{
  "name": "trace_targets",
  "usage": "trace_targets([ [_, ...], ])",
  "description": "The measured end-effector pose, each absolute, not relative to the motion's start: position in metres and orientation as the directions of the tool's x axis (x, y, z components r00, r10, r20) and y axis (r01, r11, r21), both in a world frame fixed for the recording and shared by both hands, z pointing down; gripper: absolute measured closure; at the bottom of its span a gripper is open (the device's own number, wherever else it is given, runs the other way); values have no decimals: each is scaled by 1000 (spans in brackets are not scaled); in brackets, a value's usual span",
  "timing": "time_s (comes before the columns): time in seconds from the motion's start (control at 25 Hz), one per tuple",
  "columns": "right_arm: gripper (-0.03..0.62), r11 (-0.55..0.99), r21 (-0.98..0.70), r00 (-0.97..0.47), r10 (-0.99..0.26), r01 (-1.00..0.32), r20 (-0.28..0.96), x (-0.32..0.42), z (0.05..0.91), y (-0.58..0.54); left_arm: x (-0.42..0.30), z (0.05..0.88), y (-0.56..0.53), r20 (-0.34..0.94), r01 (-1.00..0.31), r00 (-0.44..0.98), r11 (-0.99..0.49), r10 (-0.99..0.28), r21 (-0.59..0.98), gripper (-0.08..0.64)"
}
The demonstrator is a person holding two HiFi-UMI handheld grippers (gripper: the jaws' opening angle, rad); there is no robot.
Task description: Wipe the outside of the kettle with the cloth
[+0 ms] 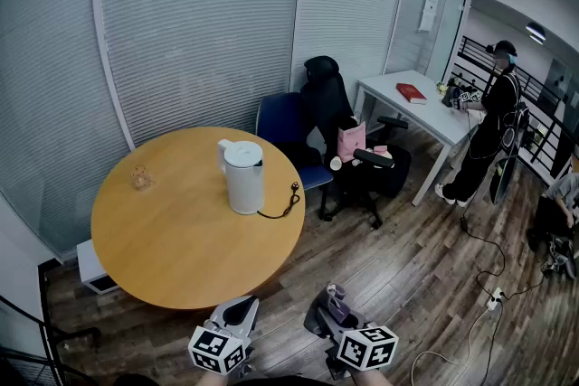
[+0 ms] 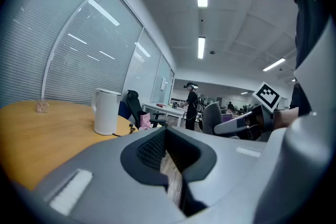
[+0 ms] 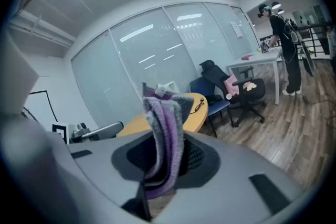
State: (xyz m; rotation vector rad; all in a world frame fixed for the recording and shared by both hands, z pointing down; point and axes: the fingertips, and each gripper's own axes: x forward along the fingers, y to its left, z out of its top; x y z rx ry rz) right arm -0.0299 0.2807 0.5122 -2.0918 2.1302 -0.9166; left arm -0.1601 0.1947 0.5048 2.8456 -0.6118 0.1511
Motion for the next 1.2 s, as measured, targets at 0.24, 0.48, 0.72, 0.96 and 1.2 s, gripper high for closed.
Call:
trace_targets([
  [0.24, 497, -36, -423, -136, -919, -905, 370, -15, 518, 293, -154, 516, 217, 148, -454, 890, -863, -431, 220, 549],
  [0.48, 495, -9, -504, -195, -916, -864, 351, -7, 522, 290, -150, 526, 220, 182, -513, 857, -829, -482, 222, 548],
  [0.72, 495, -23, -531, -194, -916, -847, 350, 8, 530, 260, -140, 531, 186, 181, -521, 853, -817, -489, 249, 385],
  [0.96, 495, -28, -528, -187, -918, -849, 350, 26, 530, 196, -125, 535, 121, 185, -532, 846, -808, -499, 253, 336],
  [1.2, 495, -22, -533, -182, -927, -846, 328, 38, 524, 119, -115, 532, 44, 179, -536, 844, -807, -506, 247, 313],
])
